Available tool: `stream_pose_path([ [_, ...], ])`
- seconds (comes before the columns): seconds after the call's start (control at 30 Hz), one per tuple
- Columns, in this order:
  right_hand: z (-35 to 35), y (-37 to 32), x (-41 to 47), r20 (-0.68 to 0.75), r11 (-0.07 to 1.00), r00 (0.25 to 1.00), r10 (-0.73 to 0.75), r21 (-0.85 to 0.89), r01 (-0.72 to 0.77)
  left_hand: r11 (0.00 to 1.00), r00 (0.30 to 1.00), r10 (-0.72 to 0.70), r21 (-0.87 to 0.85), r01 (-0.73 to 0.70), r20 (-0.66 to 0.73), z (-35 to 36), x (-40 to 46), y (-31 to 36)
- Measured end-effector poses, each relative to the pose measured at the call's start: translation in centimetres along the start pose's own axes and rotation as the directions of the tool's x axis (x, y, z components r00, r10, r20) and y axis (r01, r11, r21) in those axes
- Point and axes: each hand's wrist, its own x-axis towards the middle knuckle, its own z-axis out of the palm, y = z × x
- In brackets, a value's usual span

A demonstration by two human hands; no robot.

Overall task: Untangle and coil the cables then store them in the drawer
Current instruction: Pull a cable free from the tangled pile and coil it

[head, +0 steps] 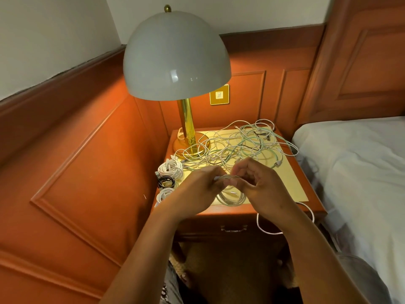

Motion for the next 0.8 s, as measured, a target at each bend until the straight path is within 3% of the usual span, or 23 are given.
stream_pose_path([
  [0.17, -0.6, -0.8, -0.3, 0.074, 0.998, 0.997, 0.004, -0.065, 0.0, 0.993, 0.997, -0.076, 0.088, 0.075, 0.015, 1.6, 0.1, -0.8],
  [0.3, -1.5, -1.1, 0.3, 0.077, 0.982, 0.997, -0.013, -0.189, 0.028, 0.977, 0.992, -0.122, -0.174, 0.123, 0.016, 2.2, -0.4, -0.7],
  [0.37, -1.9, -1.1, 0.6, 0.056, 0.975, 0.998, -0.022, -0.22, 0.033, 0.968, 0.993, -0.114, -0.224, 0.111, 0.0, 2.5, -0.4, -0.6],
  [0.8, -2.6, 0.1, 0.0, -0.032, 0.966, 0.999, 0.016, -0.257, -0.024, 0.982, 0.988, -0.15, -0.118, 0.145, -0.037, 4.7, 0.1, -1.4],
])
